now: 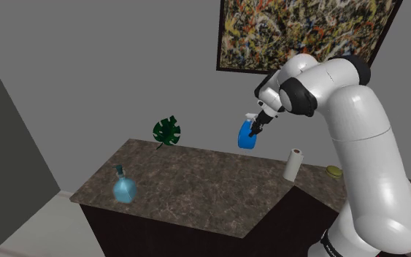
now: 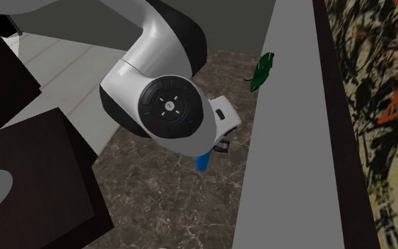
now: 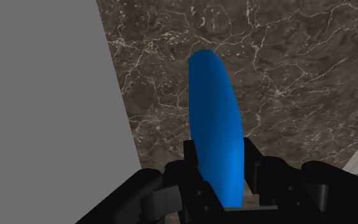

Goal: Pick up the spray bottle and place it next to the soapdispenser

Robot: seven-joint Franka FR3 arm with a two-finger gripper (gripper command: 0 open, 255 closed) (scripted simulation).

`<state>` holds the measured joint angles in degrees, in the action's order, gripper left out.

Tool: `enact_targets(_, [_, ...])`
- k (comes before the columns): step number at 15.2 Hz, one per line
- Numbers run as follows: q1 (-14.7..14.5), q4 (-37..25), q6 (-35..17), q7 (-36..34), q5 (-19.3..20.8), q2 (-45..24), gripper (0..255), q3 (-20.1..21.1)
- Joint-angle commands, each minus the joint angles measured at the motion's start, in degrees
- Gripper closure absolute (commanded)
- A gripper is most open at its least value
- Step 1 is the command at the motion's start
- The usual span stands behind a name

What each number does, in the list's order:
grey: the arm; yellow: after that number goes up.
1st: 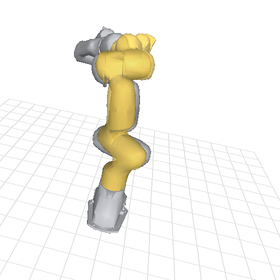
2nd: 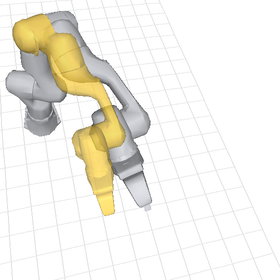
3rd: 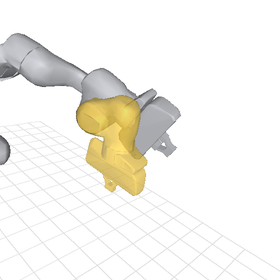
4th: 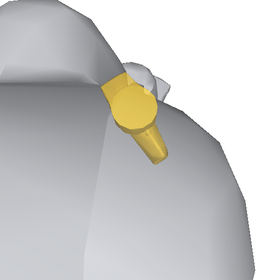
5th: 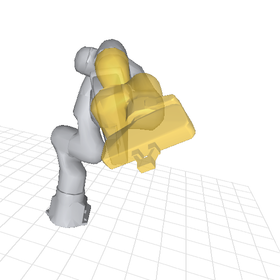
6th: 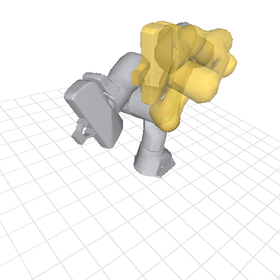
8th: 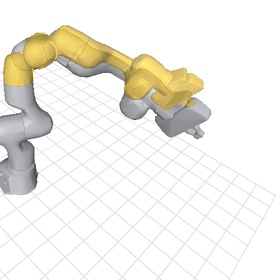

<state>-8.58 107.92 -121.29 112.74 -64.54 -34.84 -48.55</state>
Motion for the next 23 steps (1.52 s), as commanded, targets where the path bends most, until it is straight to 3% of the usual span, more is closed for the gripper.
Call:
enact_targets(1, [-0.63, -0.02, 0.44, -0.98, 1.07, 1.01, 255, -0.72])
enact_targets(23, [-5.93, -3.47, 7.22, -11.3, 12.56, 10.73, 255, -8.04])
